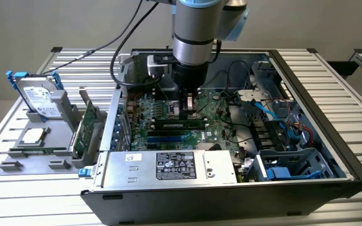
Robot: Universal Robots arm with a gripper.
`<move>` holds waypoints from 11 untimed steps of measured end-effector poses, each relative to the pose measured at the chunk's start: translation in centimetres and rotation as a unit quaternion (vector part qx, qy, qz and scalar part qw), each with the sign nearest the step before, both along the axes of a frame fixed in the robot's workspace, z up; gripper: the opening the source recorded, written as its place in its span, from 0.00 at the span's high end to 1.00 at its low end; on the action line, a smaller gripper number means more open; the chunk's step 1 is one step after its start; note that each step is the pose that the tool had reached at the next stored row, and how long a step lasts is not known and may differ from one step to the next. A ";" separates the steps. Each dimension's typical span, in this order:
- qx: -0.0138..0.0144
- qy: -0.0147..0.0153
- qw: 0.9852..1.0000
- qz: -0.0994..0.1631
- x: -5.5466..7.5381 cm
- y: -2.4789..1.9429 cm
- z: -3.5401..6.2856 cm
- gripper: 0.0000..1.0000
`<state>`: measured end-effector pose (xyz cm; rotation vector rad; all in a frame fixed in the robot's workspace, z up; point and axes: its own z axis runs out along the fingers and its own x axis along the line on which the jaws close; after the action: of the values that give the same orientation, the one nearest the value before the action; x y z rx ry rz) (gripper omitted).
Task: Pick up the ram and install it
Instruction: 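Press down the ram until it locks into place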
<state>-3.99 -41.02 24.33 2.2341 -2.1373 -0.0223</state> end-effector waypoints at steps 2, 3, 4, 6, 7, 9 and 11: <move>0.000 -0.001 1.000 0.000 -0.2 0.02 -0.19 0.89; 0.000 -0.001 1.000 0.000 -0.3 0.05 -0.34 0.89; 0.000 -0.002 1.000 0.000 -0.3 0.09 -0.48 0.89; 0.000 -0.002 1.000 0.000 -0.4 0.21 -0.74 0.89; 0.000 -0.003 1.000 0.000 -0.4 0.28 -0.86 0.89; 0.000 -0.003 1.000 0.000 -0.5 0.39 -0.98 0.89; 0.000 -0.003 1.000 0.000 -0.5 0.40 -1.00 0.89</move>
<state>-4.46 -40.62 23.33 2.2366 -2.1399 -0.0164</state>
